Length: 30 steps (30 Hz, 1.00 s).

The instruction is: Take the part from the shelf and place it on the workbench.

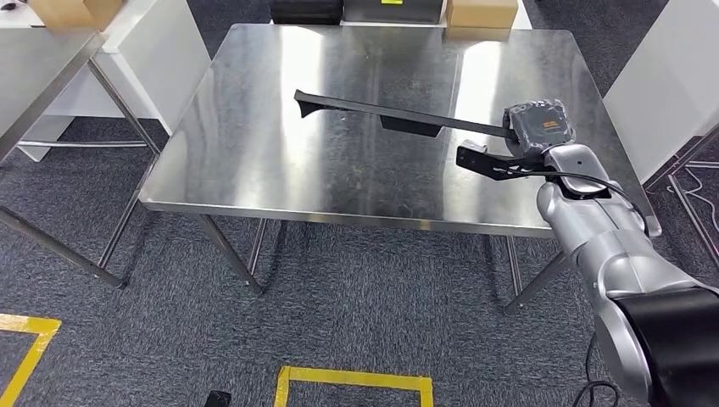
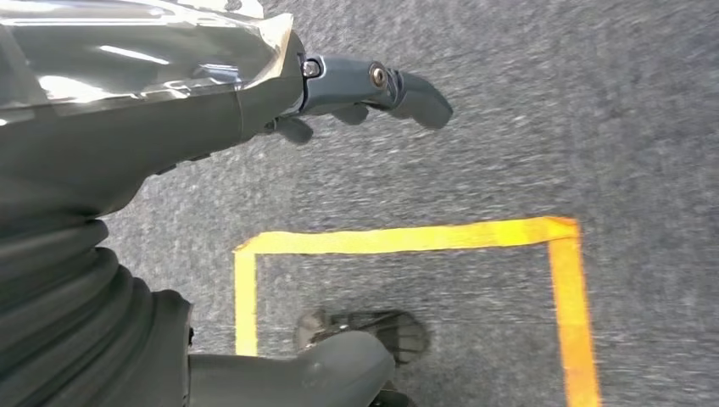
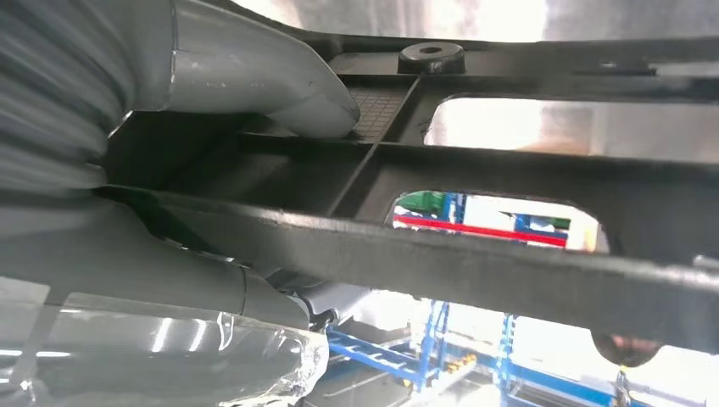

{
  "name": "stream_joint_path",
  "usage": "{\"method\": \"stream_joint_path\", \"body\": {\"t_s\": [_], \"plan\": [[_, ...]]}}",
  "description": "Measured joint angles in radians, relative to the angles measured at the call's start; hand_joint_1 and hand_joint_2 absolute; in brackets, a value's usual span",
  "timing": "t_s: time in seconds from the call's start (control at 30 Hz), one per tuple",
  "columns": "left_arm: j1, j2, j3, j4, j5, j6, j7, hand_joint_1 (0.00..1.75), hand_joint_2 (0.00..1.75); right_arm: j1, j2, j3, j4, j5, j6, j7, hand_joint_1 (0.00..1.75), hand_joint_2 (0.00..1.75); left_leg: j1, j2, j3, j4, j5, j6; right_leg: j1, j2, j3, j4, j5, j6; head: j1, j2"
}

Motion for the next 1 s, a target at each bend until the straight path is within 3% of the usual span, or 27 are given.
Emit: {"method": "stream_joint_path", "body": {"t_s": [0.1,0.13,0.17,0.2,0.27,0.3,0.33,0.4,0.47,0.53,0.6,0.67,0.73,0.83,0.9,0.93,1.0], "plan": [[0.001,0.0,0.0,0.0,0.0,0.0,0.001,0.0,1.75,0.003,0.004,0.0,0.001,0.001,0.002,0.0,1.75,1.75,-0.001,0.009,-0.128,0.146,-0.049,-0.007,0.007,0.002,0.033,-0.001,-0.031,-0.012,0.0,0.0],[0.001,-0.001,0.0,0.0,0.0,0.0,0.001,0.0,1.75,0.006,0.004,0.0,0.002,0.002,0.003,0.0,1.75,1.75,-0.003,0.009,-0.153,0.148,-0.06,-0.003,0.01,0.002,0.047,-0.002,-0.043,-0.014,0.0,0.0],[0.002,-0.001,0.0,0.0,0.0,-0.001,0.001,0.0,1.75,0.007,0.004,0.0,0.002,0.002,0.003,0.0,1.75,1.75,-0.006,0.009,-0.16,0.122,-0.053,0.005,0.014,0.003,0.061,-0.002,-0.054,-0.015,0.0,0.0],[0.002,-0.001,0.0,0.0,-0.001,-0.002,-0.002,0.0,1.75,0.008,0.005,0.0,0.003,0.002,0.003,0.0,1.75,1.75,-0.013,0.009,-0.154,0.069,-0.021,0.019,0.018,0.003,0.076,-0.003,-0.065,-0.016,0.0,0.0],[0.003,0.004,0.0,0.0,-0.002,-0.006,-0.015,0.0,1.75,0.012,0.006,0.0,0.005,0.002,0.003,0.0,1.75,1.75,-0.033,0.003,-0.124,-0.06,0.094,0.056,0.023,0.005,0.1,-0.005,-0.085,-0.016,0.001,0.0],[0.004,0.006,0.0,0.0,-0.004,-0.009,-0.026,0.0,1.75,0.015,0.007,0.0,0.006,0.002,0.003,0.0,1.75,1.75,-0.042,-0.002,-0.108,-0.104,0.14,0.07,0.027,0.007,0.108,-0.008,-0.093,-0.013,0.001,0.0],[0.003,0.008,0.0,0.0,-0.007,-0.01,-0.038,0.0,1.75,0.018,0.007,0.0,0.007,0.002,0.003,-0.001,1.75,1.75,-0.048,-0.006,-0.098,-0.127,0.167,0.079,0.027,0.009,0.113,-0.012,-0.1,-0.008,0.002,0.0],[0.001,0.007,-0.001,0.0,-0.014,-0.001,-0.067,0.0,1.75,0.017,0.003,-0.002,0.006,0.005,0.002,-0.003,1.75,1.75,-0.049,-0.008,-0.082,-0.137,0.166,0.085,0.032,0.01,0.121,-0.027,-0.109,0.002,0.0,0.0],[-0.003,0.004,-0.001,-0.002,-0.023,0.025,-0.107,0.0,1.75,0.014,-0.005,-0.003,0.002,0.007,0.001,-0.008,1.75,1.75,-0.045,-0.008,-0.058,-0.164,0.163,0.088,0.035,0.009,0.118,-0.014,-0.123,0.004,0.001,0.0],[-0.006,0.002,-0.005,-0.003,-0.034,0.057,-0.154,0.0,1.75,0.019,-0.013,-0.005,0.002,0.006,0.0,-0.016,1.75,1.75,-0.04,-0.009,-0.035,-0.185,0.157,0.091,0.036,0.009,0.06,0.087,-0.156,-0.002,0.002,0.0],[-0.008,0.0,-0.008,-0.003,-0.03,0.059,-0.18,0.0,1.75,0.035,-0.021,-0.007,0.004,0.004,0.0,-0.022,1.75,1.75,-0.036,-0.012,-0.024,-0.189,0.146,0.091,0.033,0.009,-0.034,0.219,-0.184,-0.002,0.002,0.0],[-0.007,-0.002,-0.008,-0.003,-0.016,0.043,-0.183,0.0,1.75,0.05,-0.026,-0.008,0.008,0.005,0.0,-0.023,0.87,0.87,-0.033,-0.017,-0.018,-0.187,0.138,0.086,0.028,0.009,-0.088,0.266,-0.174,0.011,0.003,0.0],[-0.005,-0.003,-0.007,-0.003,-0.012,0.04,-0.183,0.0,1.75,0.054,-0.026,-0.008,0.009,0.006,0.0,-0.023,0.0,0.0,-0.033,-0.018,-0.016,-0.186,0.135,0.084,0.025,0.009,-0.097,0.26,-0.16,0.02,0.003,0.0],[-0.005,-0.003,-0.007,-0.003,-0.01,0.039,-0.183,0.0,1.75,0.054,-0.027,-0.008,0.01,0.006,0.0,-0.023,0.0,0.0,-0.032,-0.018,-0.015,-0.186,0.134,0.083,0.024,0.009,-0.097,0.252,-0.153,0.023,0.003,0.0],[-0.003,-0.004,-0.007,-0.003,-0.009,0.039,-0.183,0.0,1.75,0.055,-0.027,-0.008,0.011,0.007,0.0,-0.023,0.0,0.0,-0.031,-0.019,-0.015,-0.183,0.131,0.079,0.02,0.009,-0.092,0.219,-0.128,0.035,0.003,0.0],[-0.002,-0.004,-0.006,-0.003,-0.009,0.038,-0.185,0.0,1.31,0.055,-0.028,-0.008,0.011,0.008,0.0,-0.023,0.0,0.0,-0.029,-0.019,-0.015,-0.176,0.126,0.074,0.013,0.008,-0.077,0.16,-0.091,0.05,0.002,0.0],[-0.002,-0.003,-0.006,-0.003,-0.009,0.035,-0.183,0.0,0.44,0.053,-0.029,-0.01,0.012,0.007,0.0,-0.023,0.0,0.0,-0.028,-0.021,-0.02,-0.149,0.107,0.056,0.005,0.008,-0.037,0.046,-0.025,0.052,0.002,0.0]]}}
